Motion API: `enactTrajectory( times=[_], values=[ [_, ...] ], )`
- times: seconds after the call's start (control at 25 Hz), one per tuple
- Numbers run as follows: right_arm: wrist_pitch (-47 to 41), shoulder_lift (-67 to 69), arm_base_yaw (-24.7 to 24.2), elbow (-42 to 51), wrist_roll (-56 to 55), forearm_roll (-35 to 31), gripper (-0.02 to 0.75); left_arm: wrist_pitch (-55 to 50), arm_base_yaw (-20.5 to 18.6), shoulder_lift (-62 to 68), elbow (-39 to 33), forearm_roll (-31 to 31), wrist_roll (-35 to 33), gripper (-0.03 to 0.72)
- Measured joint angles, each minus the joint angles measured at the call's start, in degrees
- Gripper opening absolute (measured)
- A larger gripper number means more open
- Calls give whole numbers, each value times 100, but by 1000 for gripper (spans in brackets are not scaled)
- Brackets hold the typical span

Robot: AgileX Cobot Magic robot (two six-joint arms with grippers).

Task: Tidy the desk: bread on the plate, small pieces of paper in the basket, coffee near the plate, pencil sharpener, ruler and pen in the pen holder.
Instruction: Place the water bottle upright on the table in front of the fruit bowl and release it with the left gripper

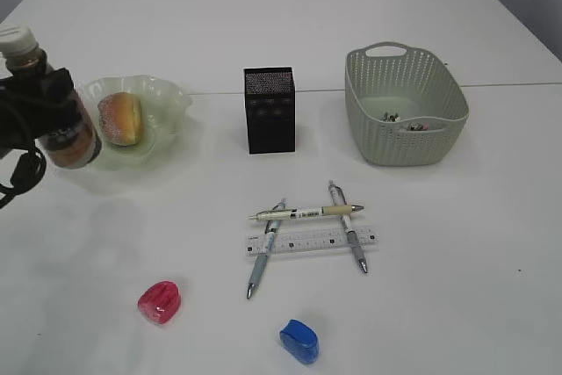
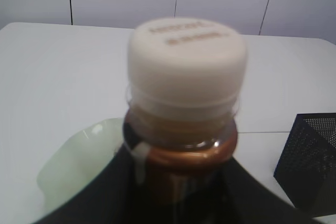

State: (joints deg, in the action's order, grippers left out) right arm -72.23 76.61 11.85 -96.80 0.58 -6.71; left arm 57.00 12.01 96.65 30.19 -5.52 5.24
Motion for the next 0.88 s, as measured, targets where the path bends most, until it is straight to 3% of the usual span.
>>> enactTrajectory(
  times=[0.88],
  values=[
    [-13,0,0,0,135,12,489,755,0,1675,33,139,76,249]
  ],
)
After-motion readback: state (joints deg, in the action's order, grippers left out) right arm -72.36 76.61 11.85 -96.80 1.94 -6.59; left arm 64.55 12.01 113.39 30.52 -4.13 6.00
